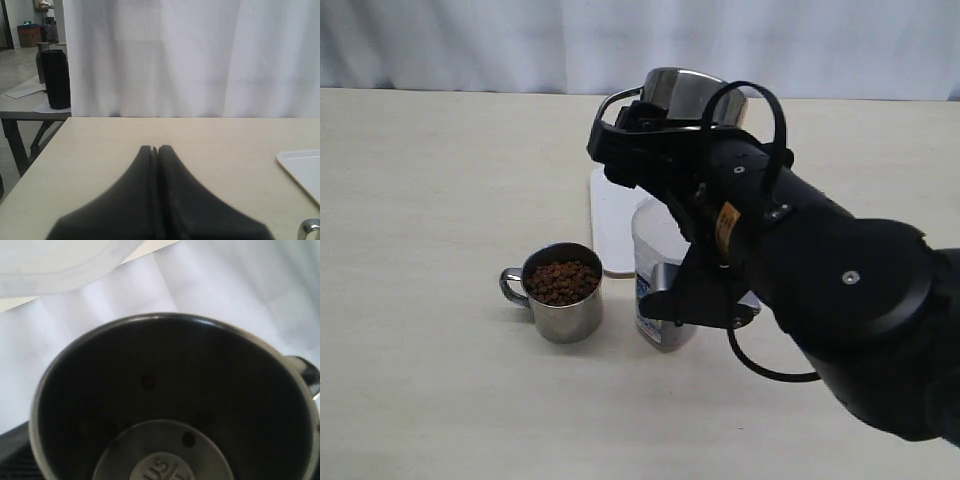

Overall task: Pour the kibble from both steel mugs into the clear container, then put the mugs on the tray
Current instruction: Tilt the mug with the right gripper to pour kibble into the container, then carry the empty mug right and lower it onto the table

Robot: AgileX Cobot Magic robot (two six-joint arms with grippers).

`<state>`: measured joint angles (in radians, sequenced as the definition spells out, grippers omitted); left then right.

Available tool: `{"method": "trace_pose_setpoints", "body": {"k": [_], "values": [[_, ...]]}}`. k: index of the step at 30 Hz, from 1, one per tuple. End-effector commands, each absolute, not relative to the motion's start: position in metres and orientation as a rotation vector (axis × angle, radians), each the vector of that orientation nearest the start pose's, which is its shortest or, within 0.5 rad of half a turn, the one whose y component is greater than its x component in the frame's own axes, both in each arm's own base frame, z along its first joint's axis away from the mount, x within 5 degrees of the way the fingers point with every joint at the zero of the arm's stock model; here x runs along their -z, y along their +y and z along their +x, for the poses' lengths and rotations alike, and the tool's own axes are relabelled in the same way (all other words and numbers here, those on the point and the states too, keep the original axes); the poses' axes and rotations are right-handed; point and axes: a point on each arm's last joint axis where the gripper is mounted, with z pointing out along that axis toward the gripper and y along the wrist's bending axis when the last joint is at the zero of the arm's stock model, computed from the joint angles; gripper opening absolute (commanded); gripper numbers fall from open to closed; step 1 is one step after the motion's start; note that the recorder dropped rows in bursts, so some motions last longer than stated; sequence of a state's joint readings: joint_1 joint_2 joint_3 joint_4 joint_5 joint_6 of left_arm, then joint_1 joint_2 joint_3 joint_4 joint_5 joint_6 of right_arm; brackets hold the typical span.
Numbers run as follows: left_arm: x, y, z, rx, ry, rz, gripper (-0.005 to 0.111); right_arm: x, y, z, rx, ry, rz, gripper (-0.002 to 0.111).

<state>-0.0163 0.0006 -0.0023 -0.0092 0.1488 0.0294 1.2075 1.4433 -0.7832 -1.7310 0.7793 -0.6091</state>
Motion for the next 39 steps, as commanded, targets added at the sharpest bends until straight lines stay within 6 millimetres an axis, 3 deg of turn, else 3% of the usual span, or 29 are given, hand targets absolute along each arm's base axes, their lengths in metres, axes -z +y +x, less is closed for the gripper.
{"method": "trace_pose_setpoints", "body": {"k": [1, 10, 15, 18, 21, 24, 26, 28, 30, 31, 36, 39], "values": [[-0.200, -0.002, 0.056, 0.009, 1.626, 0.033, 0.000, -0.269, 0.242, 0.162, 1.562, 0.045, -2.181, 0.005], [-0.200, -0.002, 0.056, 0.009, 1.626, 0.033, 0.000, -0.255, 0.232, 0.159, 1.578, 0.035, -2.230, 0.005], [-0.200, -0.002, 0.056, 0.009, 1.626, 0.033, 0.000, -0.263, 0.224, 0.162, 1.510, 0.431, -2.053, 0.005], [-0.200, -0.002, 0.056, 0.009, 1.626, 0.033, 0.000, -0.274, 0.218, 0.161, 1.354, 0.711, -1.849, 0.005], [-0.200, -0.002, 0.056, 0.009, 1.626, 0.033, 0.000, -0.299, 0.206, 0.164, 1.079, 1.047, -1.503, 0.005], [-0.200, -0.002, 0.056, 0.009, 1.626, 0.033, 0.000, -0.327, 0.183, 0.176, 0.688, 1.391, -0.960, 0.005], [-0.200, -0.002, 0.056, 0.009, 1.626, 0.033, 0.000, -0.332, 0.158, 0.187, 0.476, 1.582, -0.630, 0.005], [-0.200, -0.002, 0.056, 0.009, 1.626, 0.033, 0.000, -0.319, 0.140, 0.198, 0.310, 1.682, -0.575, 0.005], [-0.200, -0.002, 0.056, 0.009, 1.626, 0.033, 0.000, -0.296, 0.131, 0.205, 0.119, 1.737, -0.653, 0.005], [-0.200, -0.002, 0.056, 0.009, 1.626, 0.033, 0.000, -0.283, 0.121, 0.209, 0.031, 1.818, -0.607, 0.005], [-0.200, -0.002, 0.056, 0.009, 1.626, 0.033, 0.000, -0.245, 0.068, 0.227, 0.113, 2.022, -0.399, 0.005], [-0.200, -0.002, 0.056, 0.009, 1.626, 0.033, 0.000, -0.239, 0.060, 0.232, 0.106, 2.062, -0.340, 0.005]]}}
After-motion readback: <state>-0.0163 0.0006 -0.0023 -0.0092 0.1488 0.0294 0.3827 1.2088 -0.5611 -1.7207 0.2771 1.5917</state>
